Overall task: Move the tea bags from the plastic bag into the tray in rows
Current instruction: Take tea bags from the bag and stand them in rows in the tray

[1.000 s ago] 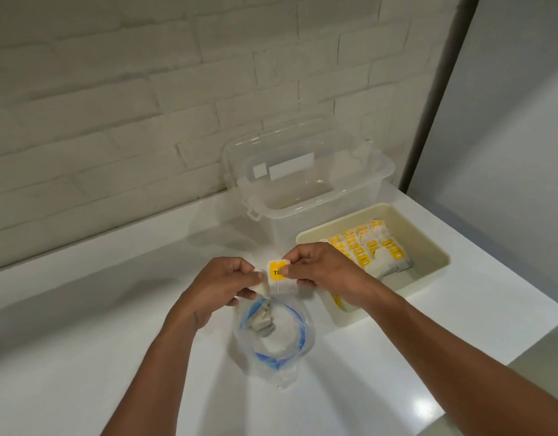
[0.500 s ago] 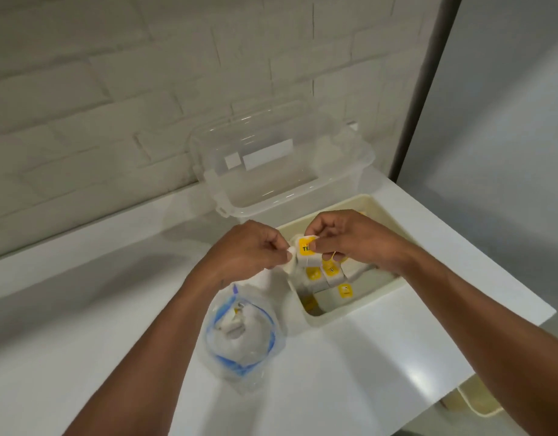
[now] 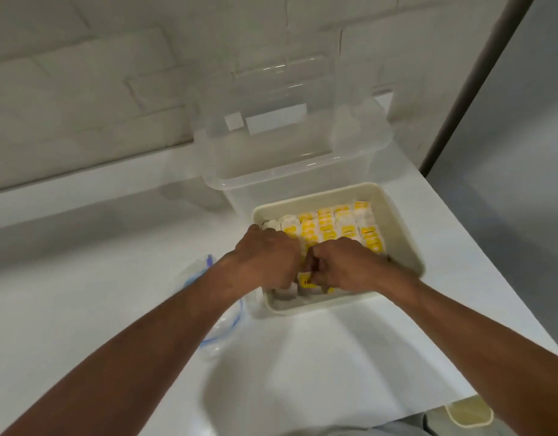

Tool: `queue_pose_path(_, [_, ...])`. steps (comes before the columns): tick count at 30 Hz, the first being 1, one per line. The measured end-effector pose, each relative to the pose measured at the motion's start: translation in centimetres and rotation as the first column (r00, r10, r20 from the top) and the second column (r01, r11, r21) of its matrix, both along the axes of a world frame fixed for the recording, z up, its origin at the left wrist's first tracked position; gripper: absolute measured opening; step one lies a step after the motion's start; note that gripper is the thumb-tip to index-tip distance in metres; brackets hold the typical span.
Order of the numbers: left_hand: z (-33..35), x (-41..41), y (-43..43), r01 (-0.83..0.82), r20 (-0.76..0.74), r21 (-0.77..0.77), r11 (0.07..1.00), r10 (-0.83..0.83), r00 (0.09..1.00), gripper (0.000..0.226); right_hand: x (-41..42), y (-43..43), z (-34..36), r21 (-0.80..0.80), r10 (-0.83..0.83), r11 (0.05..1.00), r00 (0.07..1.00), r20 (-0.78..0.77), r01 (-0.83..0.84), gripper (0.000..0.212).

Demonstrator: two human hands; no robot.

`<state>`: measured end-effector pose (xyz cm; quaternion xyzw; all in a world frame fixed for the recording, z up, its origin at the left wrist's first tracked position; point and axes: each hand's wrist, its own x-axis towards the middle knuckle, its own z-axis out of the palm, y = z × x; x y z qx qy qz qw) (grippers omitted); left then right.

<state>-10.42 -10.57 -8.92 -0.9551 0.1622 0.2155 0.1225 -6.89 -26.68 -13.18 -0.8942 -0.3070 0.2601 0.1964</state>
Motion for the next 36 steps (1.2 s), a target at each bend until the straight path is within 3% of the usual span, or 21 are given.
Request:
queue_pose_path(2, [-0.7, 0.5, -0.2, -0.038, -0.046, -0.001, 0.999, 0.038, 0.998, 0.027, 0.4, 0.4, -0.7, -0.058, 0.045, 0.997, 0.999, 0.019, -0.043, 0.017])
queue_pose_path(4, [-1.5, 1.1, -0.2, -0.051, 0.008, 0.036, 0.998, 0.05, 0.999, 0.03, 0.9, 1.0, -1.5, -0.091, 0.035, 0.995, 0.998, 0.047, -0.031, 0.02])
queue_pose_path(9, [-2.8, 1.8, 0.4, -0.05, 0.135, 0.191, 0.98, 0.025, 0.99, 0.011, 1.7, 2.1, -3.0, -0.1, -0.003, 0.995, 0.99, 0.14, 0.018, 0.024])
queue_pose_path(17, [-3.4, 1.9, 0.3, -0.044, 0.209, 0.274, 0.961, -0.015, 0.978, 0.006, 2.1, 2.6, -3.4, -0.097, -0.101, 0.988, 0.975, 0.197, 0.122, 0.025])
queue_pose_path(24, [-3.7, 1.9, 0.7, -0.06, 0.205, 0.275, 0.96, 0.002, 0.979, 0.019, 2.1, 2.9, -3.3, -0.127, -0.152, 0.976, 0.969, 0.194, 0.179, 0.018])
queue_pose_path(36, [-2.8, 1.9, 0.4, -0.057, 0.198, 0.252, 0.966, 0.006, 0.98, 0.016, 2.0, 3.0, -2.8, -0.154, -0.185, 0.964, 0.963, 0.195, 0.216, 0.023])
